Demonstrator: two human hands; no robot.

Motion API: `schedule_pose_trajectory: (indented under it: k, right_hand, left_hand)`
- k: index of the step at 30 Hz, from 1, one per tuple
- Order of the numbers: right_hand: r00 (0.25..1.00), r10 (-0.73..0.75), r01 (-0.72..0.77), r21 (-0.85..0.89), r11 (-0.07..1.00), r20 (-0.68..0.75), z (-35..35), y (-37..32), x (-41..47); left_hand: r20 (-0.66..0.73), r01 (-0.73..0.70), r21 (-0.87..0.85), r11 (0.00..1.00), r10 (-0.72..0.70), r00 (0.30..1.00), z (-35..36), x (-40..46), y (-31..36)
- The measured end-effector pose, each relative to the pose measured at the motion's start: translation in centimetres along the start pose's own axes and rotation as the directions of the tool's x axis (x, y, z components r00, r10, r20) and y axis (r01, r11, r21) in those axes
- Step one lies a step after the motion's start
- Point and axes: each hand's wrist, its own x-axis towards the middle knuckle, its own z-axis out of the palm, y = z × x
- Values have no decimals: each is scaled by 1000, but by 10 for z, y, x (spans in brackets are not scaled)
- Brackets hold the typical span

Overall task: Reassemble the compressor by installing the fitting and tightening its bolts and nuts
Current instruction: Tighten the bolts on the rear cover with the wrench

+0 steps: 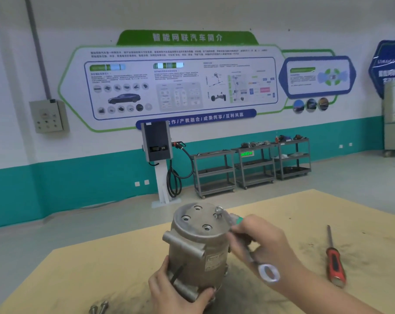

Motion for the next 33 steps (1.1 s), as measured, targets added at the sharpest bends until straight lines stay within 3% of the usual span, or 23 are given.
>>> schedule_pose_trajectory:
  k: [2,3,6,9,11,14,18,20,21,24,25,27,28,30,32,33]
  right_hand:
    - [963,-133,190,-243,951,234,5,-9,27]
    - [930,-91,210,-313,926,355,9,-15,42]
    - [805,115,67,-281,957,583,18,-23,74]
    - [716,224,-59,-262,963,661,23,-20,96]
    - [671,243,-40,-293,955,700,25,-18,106]
    - [660,217,40,-322,946,719,36,-10,118]
    - [666,401,-197,-369,908,629,55,14,139]
    - [593,593,-423,-416,805,545,58,35,148]
    - [520,695,-571,-403,715,497,55,44,151]
    - [178,841,-946,-147,289,511,31,69,144]
    - [93,835,-991,-32,131,543,20,77,137]
    - [12,806,-971,200,-133,591,0,86,119]
    - [7,787,-921,311,-236,616,-9,87,108]
    - [78,764,-778,518,-355,640,-20,82,80]
    - [205,782,-652,678,-339,588,-20,69,50]
    - [274,806,-610,743,-276,524,-18,62,35]
  left_hand:
    - [-6,-24,-24,999,24,1000,1,1,-2]
    - [1,-29,-17,999,29,1000,1,2,-1]
    - [19,7,-34,999,-6,1000,1,4,1]
    - [25,21,0,1000,-21,999,-3,5,2]
    - [20,31,16,999,-31,999,-3,5,1]
    - [27,61,20,998,-62,998,-2,6,-1]
    - [40,50,21,999,-51,998,-1,6,-4]
    - [49,45,26,999,-46,998,-3,7,-4]
    - [44,34,20,999,-35,998,-3,8,-4]
    - [27,13,-3,1000,-13,1000,-2,8,-3]
    - [30,16,-1,1000,-16,999,-2,8,-2]
    - [52,25,6,1000,-26,998,-1,8,0]
    - [59,25,6,1000,-25,998,-1,8,1]
    - [61,20,3,1000,-20,998,-2,8,2]
    - [59,18,-6,1000,-18,998,-3,7,3]
    - [64,22,-25,999,-20,998,-4,7,4]
